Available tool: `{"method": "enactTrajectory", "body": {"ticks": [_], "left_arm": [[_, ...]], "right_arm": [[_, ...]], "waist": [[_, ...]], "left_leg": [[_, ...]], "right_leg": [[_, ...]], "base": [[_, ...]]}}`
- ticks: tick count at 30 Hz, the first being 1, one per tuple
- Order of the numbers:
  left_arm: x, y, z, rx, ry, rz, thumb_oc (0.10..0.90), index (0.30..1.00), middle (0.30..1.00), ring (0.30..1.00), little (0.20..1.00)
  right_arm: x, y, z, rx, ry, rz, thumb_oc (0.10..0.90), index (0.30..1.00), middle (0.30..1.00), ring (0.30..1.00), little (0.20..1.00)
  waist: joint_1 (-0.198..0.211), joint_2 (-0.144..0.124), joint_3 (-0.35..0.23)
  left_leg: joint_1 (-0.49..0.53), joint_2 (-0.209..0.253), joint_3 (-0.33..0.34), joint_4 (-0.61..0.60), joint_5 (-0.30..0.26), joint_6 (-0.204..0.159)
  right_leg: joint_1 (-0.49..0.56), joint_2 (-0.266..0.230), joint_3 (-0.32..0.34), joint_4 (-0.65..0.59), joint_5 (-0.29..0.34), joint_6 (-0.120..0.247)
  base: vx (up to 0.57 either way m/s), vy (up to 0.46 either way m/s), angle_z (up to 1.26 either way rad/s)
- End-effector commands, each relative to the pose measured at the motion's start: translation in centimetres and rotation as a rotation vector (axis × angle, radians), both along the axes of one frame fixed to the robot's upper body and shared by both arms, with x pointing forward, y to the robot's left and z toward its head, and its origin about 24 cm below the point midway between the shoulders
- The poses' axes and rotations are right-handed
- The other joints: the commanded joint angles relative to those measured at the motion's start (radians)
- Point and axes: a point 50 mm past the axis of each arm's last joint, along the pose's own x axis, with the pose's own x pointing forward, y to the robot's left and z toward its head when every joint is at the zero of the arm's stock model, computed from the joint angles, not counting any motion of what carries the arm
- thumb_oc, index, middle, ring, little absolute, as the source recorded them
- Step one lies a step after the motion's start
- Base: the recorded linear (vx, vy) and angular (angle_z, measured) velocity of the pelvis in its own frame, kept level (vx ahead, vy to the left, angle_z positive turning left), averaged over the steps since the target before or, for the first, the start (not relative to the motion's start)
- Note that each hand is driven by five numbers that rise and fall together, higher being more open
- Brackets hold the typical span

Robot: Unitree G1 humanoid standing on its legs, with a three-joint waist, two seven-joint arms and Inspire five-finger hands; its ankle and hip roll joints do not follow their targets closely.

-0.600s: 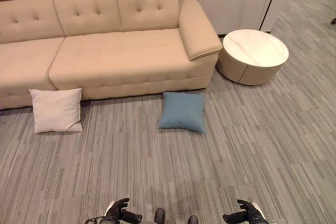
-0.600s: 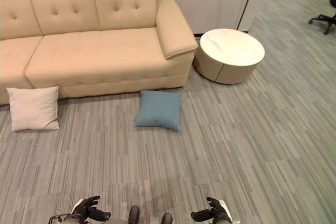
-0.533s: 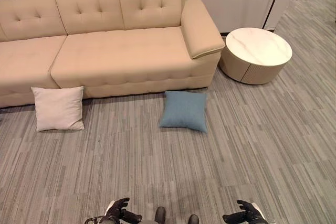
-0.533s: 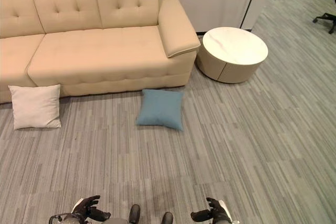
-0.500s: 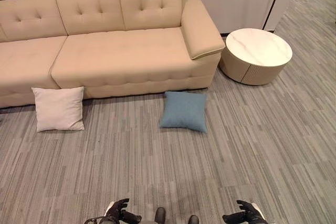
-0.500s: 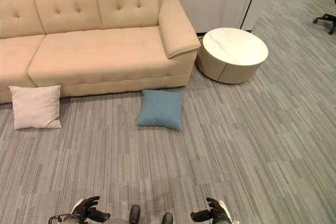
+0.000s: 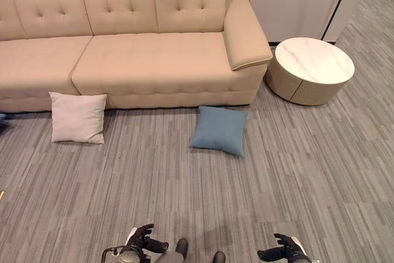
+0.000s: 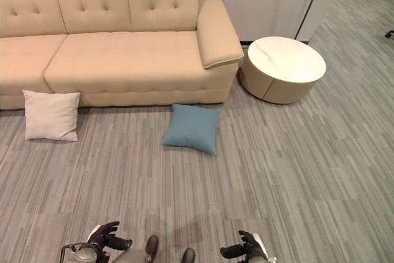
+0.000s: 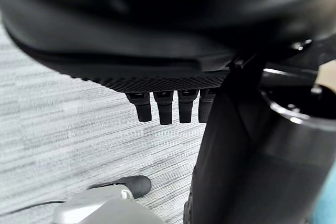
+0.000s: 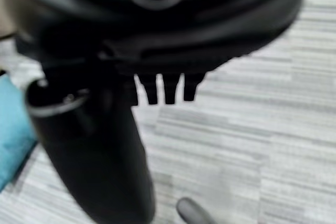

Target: Pick up all the scattered cushions and arrange them neatly on the sofa.

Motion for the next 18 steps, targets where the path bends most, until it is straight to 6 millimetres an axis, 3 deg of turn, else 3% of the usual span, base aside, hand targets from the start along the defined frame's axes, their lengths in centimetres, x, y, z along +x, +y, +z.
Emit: {"method": "enactTrajectory", "body": {"ticks": [1,4,8,10,13,16,18], "left_arm": [[-0.2,-0.9,-0.3,0.011,0.006,-0.040,0.800,0.900,0.900,0.900,0.900],[-0.3,-0.8,-0.3,0.018,0.010,-0.056,0.800,0.900,0.900,0.900,0.900],[-1.0,-0.3,-0.4,0.032,0.030,-0.041,0.800,0.900,0.900,0.900,0.900],[-1.3,0.2,-0.5,0.041,0.042,-0.034,0.800,0.900,0.900,0.900,0.900],[-1.5,0.6,-0.5,0.043,0.044,-0.015,0.800,0.900,0.900,0.900,0.900],[-0.9,1.1,-0.1,0.056,0.027,-0.011,0.800,0.900,0.900,0.900,0.900],[-0.6,1.3,0.0,0.061,0.016,-0.014,0.800,0.900,0.900,0.900,0.900]], "right_arm": [[-1.2,-1.9,0.4,-0.068,-0.005,-0.017,0.800,0.900,0.900,0.900,0.900],[-1.1,-1.9,0.4,-0.071,-0.004,-0.017,0.800,0.900,0.900,0.900,0.900],[-0.9,-1.2,0.3,-0.051,-0.014,-0.014,0.800,0.900,0.900,0.900,0.900],[-0.7,-0.7,0.2,-0.036,-0.025,-0.015,0.800,0.900,0.900,0.900,0.900],[-0.3,-0.3,0.2,-0.015,-0.044,-0.024,0.800,0.900,0.900,0.900,0.900],[1.0,-0.3,0.7,-0.008,-0.079,-0.023,0.800,0.900,0.900,0.900,0.900],[1.5,-0.1,0.8,0.001,-0.099,-0.028,0.800,0.900,0.900,0.900,0.900]], "waist": [[-0.009,0.017,-0.015],[0.000,0.008,-0.017],[0.009,0.006,-0.043],[0.016,-0.004,-0.059],[0.031,-0.007,-0.065],[0.016,0.003,-0.037],[0.006,0.021,-0.026]], "left_leg": [[-0.013,0.022,0.023,0.003,-0.096,0.006],[-0.102,0.015,0.099,-0.025,-0.046,0.009],[-0.056,0.017,0.100,-0.081,-0.049,0.021],[-0.034,0.007,0.100,-0.077,-0.076,0.037],[0.000,-0.005,0.111,-0.073,-0.113,0.068],[0.028,-0.013,0.109,-0.063,-0.135,0.106],[0.050,-0.008,0.101,-0.069,-0.147,0.119]], "right_leg": [[0.009,-0.035,0.058,0.073,-0.079,0.089],[0.025,-0.028,0.058,0.056,-0.088,0.092],[0.039,-0.026,0.075,0.054,-0.097,0.104],[0.040,-0.051,0.086,0.086,-0.104,0.122],[0.010,-0.085,0.097,0.188,-0.092,0.152],[-0.102,-0.113,0.124,0.400,0.010,0.196],[-0.170,-0.127,0.115,0.493,0.036,0.202]], "base": [[0.15,0.053,0.02],[0.12,0.068,0.13],[0.18,0.138,-0.13],[0.25,0.219,-0.31],[0.13,0.163,-0.34],[0.07,0.160,-0.26],[0.08,0.148,-0.09]]}}
